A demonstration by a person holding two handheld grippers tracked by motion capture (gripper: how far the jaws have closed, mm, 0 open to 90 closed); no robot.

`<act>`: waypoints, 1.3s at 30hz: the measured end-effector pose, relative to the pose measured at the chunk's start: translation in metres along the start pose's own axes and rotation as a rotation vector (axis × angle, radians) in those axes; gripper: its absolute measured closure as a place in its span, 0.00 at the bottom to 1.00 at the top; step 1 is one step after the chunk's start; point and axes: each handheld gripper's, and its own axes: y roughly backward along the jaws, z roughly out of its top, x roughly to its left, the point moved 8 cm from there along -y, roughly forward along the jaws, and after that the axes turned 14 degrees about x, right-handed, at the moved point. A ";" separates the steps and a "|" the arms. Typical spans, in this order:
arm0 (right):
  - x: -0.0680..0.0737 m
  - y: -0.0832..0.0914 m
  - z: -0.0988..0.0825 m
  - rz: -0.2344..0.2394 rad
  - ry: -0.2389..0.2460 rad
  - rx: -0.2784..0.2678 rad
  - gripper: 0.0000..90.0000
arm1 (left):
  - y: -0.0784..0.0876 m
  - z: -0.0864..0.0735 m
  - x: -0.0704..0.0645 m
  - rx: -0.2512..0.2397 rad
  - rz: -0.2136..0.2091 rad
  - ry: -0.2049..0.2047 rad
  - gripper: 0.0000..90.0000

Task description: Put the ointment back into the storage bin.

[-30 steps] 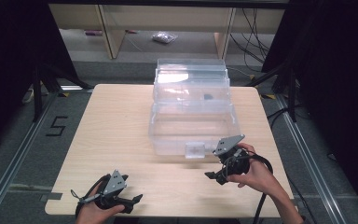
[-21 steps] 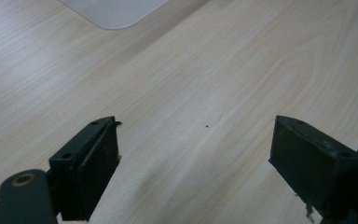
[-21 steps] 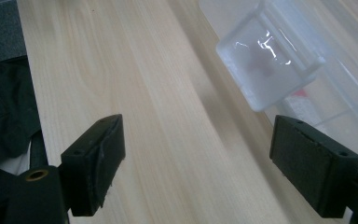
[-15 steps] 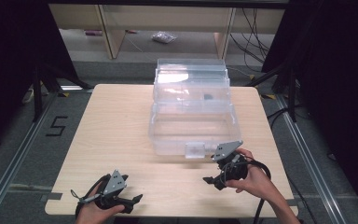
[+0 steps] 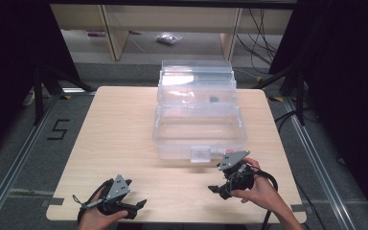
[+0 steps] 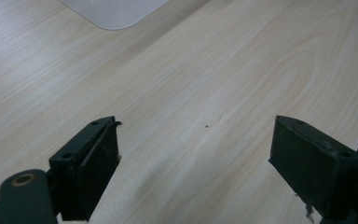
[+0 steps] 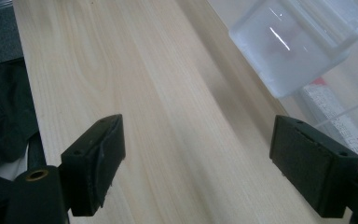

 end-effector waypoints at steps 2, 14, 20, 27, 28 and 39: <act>0.002 0.000 -0.002 0.004 -0.028 0.005 0.21 | 0.000 0.000 0.000 0.001 0.000 0.003 0.17; 0.009 -0.010 -0.016 0.004 -0.044 0.018 0.21 | 0.000 0.001 -0.003 -0.011 -0.017 0.011 0.17; 0.012 -0.015 -0.022 0.026 -0.045 0.008 0.21 | 0.000 0.000 -0.002 -0.003 -0.004 -0.003 0.17; 0.013 -0.014 -0.030 0.012 -0.066 -0.014 0.20 | 0.000 0.000 -0.002 -0.005 -0.006 0.005 0.17; 0.014 -0.014 -0.032 0.010 -0.096 -0.010 0.20 | 0.000 0.000 -0.002 -0.004 -0.006 0.004 0.17; 0.017 -0.018 -0.044 0.009 -0.108 -0.031 0.20 | -0.001 0.001 -0.003 -0.013 -0.016 0.009 0.17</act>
